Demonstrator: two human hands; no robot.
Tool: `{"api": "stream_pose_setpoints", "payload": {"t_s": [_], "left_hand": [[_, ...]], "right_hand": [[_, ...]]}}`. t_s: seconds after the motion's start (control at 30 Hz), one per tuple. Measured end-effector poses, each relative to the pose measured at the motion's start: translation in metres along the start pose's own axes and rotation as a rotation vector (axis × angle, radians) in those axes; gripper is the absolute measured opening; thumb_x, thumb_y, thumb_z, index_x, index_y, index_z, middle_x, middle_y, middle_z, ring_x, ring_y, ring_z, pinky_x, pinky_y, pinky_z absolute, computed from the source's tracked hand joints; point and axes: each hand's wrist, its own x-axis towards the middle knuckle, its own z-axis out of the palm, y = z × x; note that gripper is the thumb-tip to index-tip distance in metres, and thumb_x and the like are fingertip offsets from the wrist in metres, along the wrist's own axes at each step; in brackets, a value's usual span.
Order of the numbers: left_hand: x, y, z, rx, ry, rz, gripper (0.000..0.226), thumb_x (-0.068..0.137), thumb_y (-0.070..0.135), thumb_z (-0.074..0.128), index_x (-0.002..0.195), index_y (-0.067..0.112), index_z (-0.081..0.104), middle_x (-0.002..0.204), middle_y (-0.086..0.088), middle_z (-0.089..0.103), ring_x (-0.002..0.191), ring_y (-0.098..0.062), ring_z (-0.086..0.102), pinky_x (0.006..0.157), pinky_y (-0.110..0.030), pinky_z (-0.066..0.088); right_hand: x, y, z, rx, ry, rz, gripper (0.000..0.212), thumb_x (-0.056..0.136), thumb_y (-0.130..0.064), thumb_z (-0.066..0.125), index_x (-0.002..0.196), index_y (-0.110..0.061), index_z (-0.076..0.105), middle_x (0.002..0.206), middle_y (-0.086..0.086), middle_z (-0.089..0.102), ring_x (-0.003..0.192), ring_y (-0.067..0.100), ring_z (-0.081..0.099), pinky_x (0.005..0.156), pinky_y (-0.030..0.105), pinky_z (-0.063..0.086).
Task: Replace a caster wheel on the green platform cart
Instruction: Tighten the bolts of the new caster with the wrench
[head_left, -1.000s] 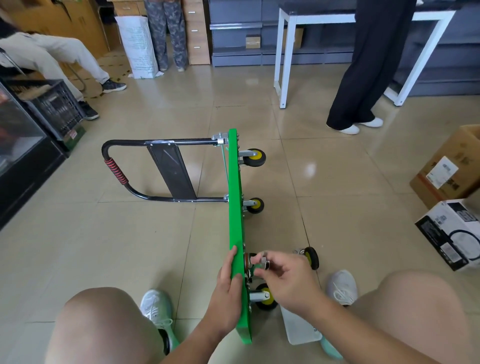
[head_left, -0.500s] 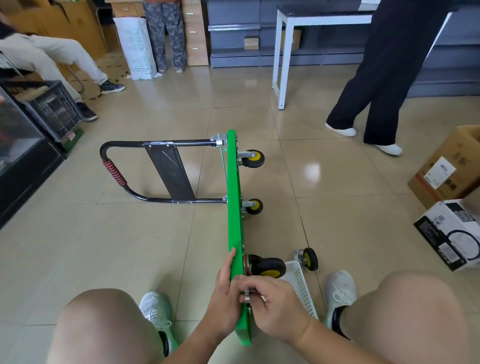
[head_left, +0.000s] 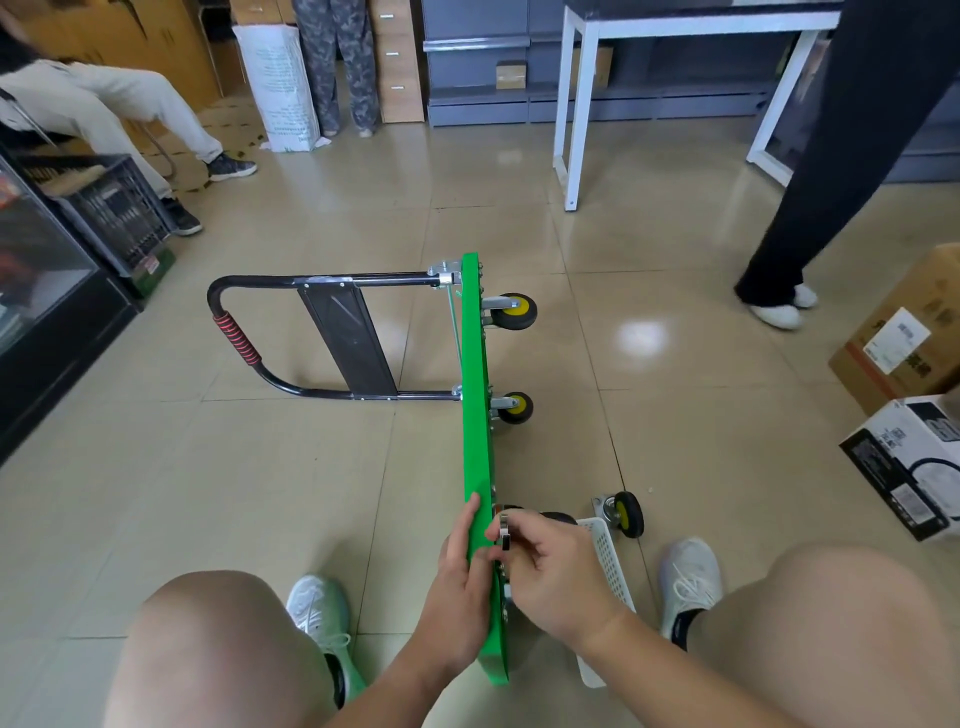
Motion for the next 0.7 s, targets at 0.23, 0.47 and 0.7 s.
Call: {"api": "stream_pose_setpoints", "payload": {"t_s": [0.23, 0.47, 0.7], "left_hand": [[-0.001, 0.003, -0.002, -0.005, 0.008, -0.055, 0.044, 0.105, 0.046, 0.036, 0.147, 0.054, 0.028, 0.165, 0.013, 0.029, 0.151, -0.01, 0.033, 0.117, -0.029, 0.035], [0.002, 0.0, -0.002, -0.031, -0.052, -0.006, 0.026, 0.092, 0.058, 0.027, 0.116, 0.065, 0.033, 0.168, 0.004, 0.028, 0.153, -0.016, 0.032, 0.124, -0.044, 0.032], [0.005, -0.015, 0.001, -0.093, -0.031, -0.047, 0.061, 0.092, 0.062, 0.033, 0.151, 0.063, 0.018, 0.162, 0.009, 0.036, 0.144, 0.001, 0.043, 0.122, -0.031, 0.035]], "right_hand": [[0.001, 0.002, -0.002, -0.012, -0.004, -0.021, 0.031, 0.085, -0.002, 0.063, 0.097, -0.031, 0.065, 0.086, -0.014, 0.072, 0.081, 0.011, 0.073, 0.074, 0.037, 0.059], [0.006, 0.006, -0.004, 0.006, -0.013, -0.156, 0.015, 0.09, -0.012, 0.065, 0.1, -0.024, 0.068, 0.085, -0.004, 0.072, 0.076, 0.015, 0.071, 0.068, 0.04, 0.059], [0.004, 0.002, 0.0, 0.054, 0.096, -0.181, 0.031, 0.083, -0.002, 0.062, 0.101, -0.026, 0.069, 0.089, -0.009, 0.071, 0.077, 0.018, 0.073, 0.066, 0.039, 0.062]]}}
